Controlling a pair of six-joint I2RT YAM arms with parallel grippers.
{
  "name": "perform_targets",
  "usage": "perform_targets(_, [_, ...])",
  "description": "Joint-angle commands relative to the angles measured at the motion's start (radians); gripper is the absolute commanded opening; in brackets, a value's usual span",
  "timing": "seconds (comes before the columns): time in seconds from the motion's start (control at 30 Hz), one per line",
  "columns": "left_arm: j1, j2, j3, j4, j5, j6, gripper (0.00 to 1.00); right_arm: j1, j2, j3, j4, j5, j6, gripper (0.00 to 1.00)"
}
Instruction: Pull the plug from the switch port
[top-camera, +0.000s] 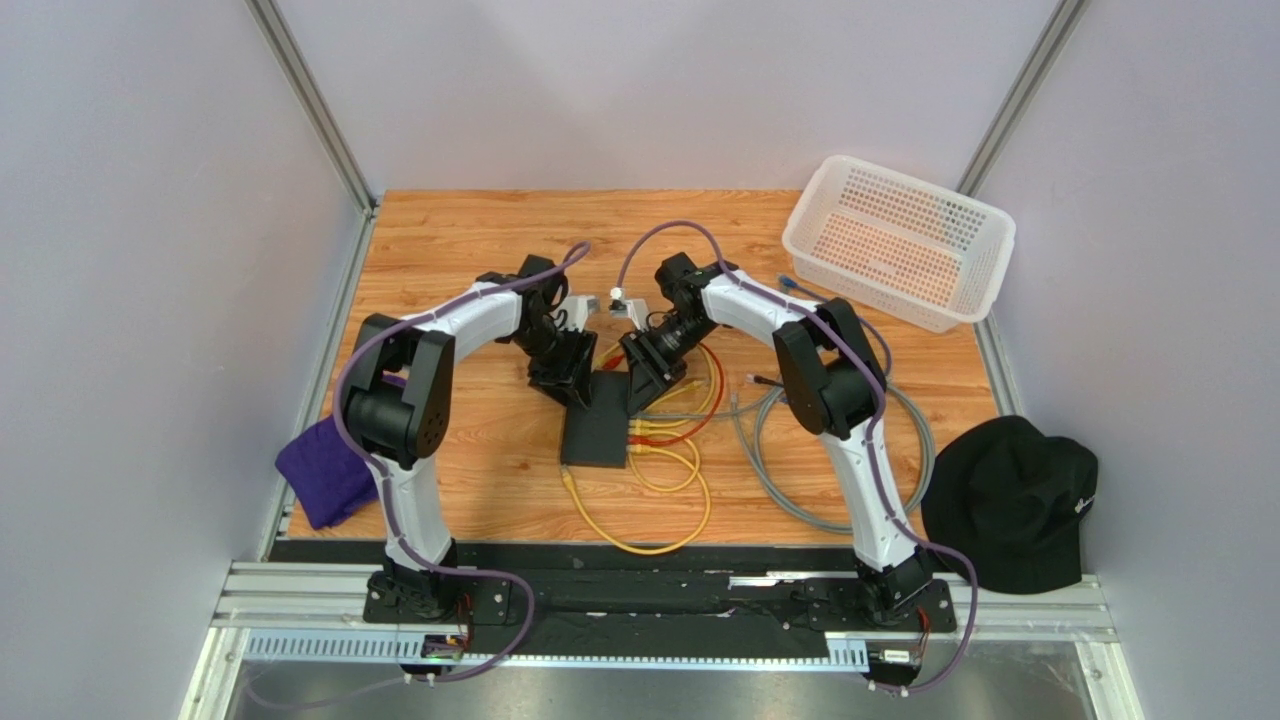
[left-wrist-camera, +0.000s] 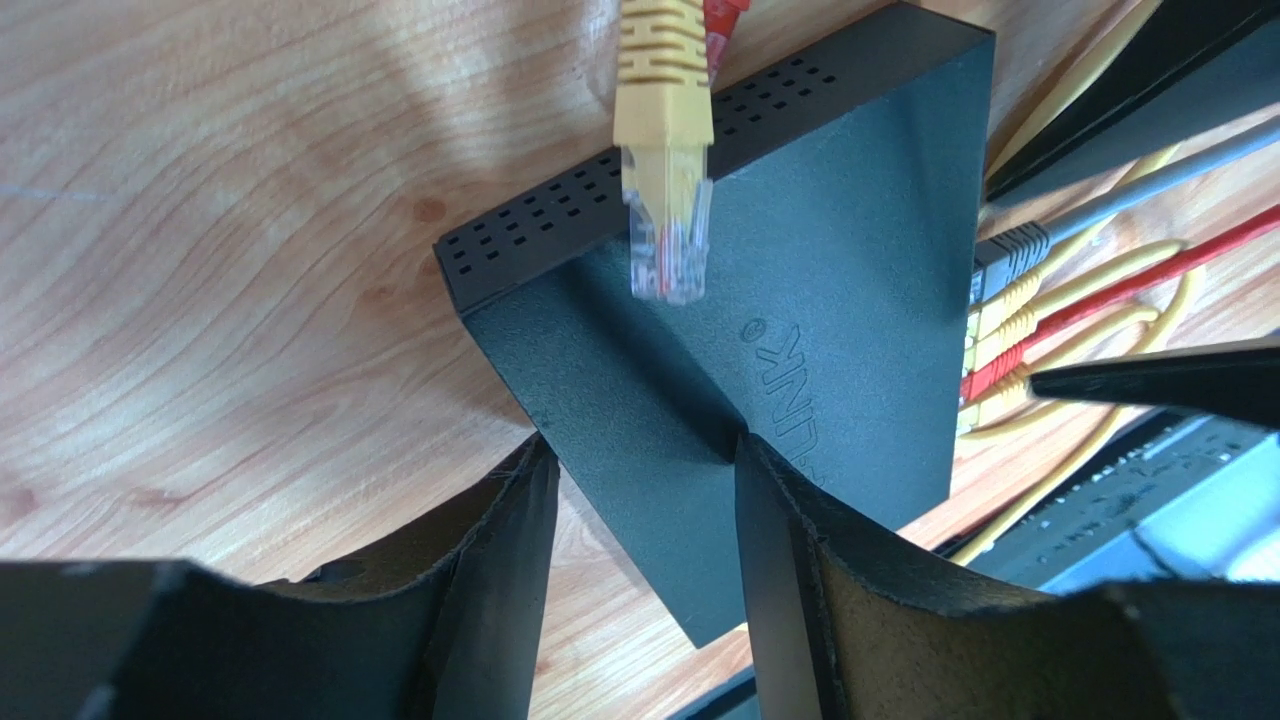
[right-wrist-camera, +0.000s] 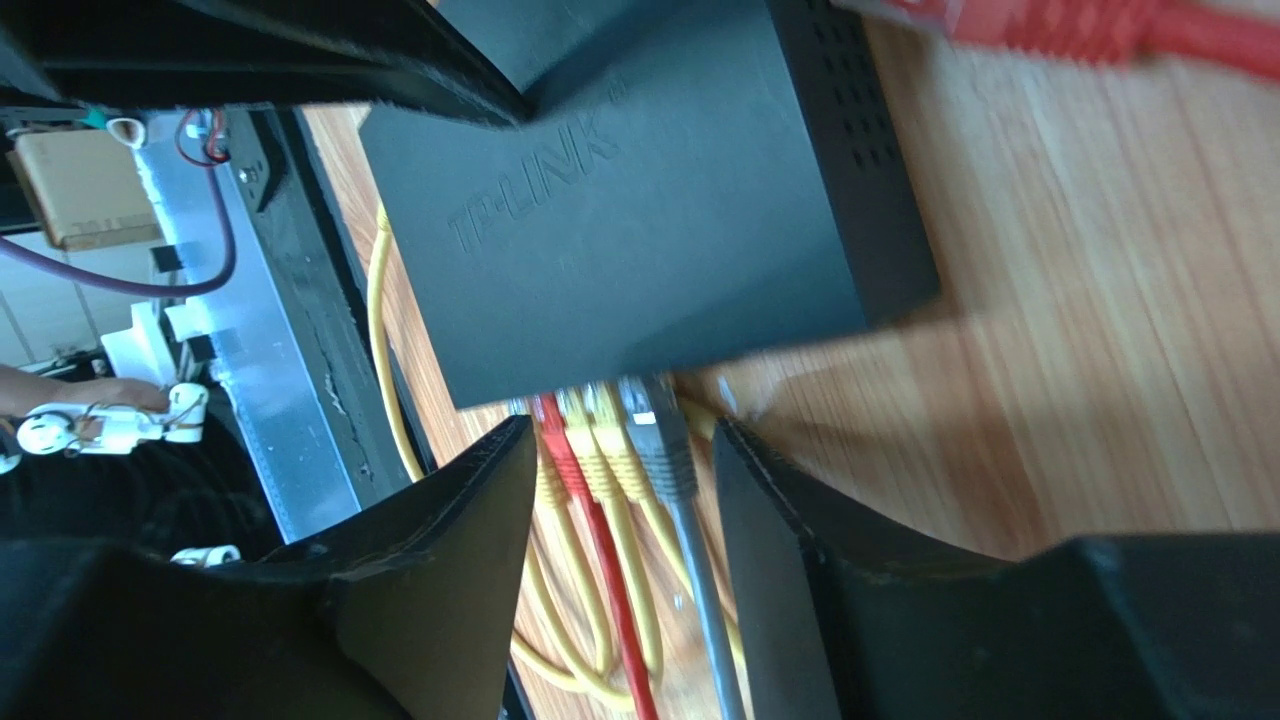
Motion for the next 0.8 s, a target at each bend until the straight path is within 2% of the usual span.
perform_targets(0.0, [-0.001,0.055,0.035,0.02,0.012,0.015,0.52,0.013,0.044,0.048,0.005,-0.047,-0.013,0.52])
perform_targets(0.5, [0.007,0.08,0.039,0.018,0.025,0.011,0.5,0.016,0.101,0.066,-0.03,-0.066,-0.062,0.38])
perform_targets(0.7, [0.008,0.083,0.044,0.018,0.031,0.011,0.5,0.015,0.114,0.074,-0.045,-0.1,-0.074,0.38])
perform_targets(0.77, [0.008,0.083,0.044,0.018,0.029,0.011,0.5,0.013,0.119,0.075,-0.044,-0.097,-0.076,0.35])
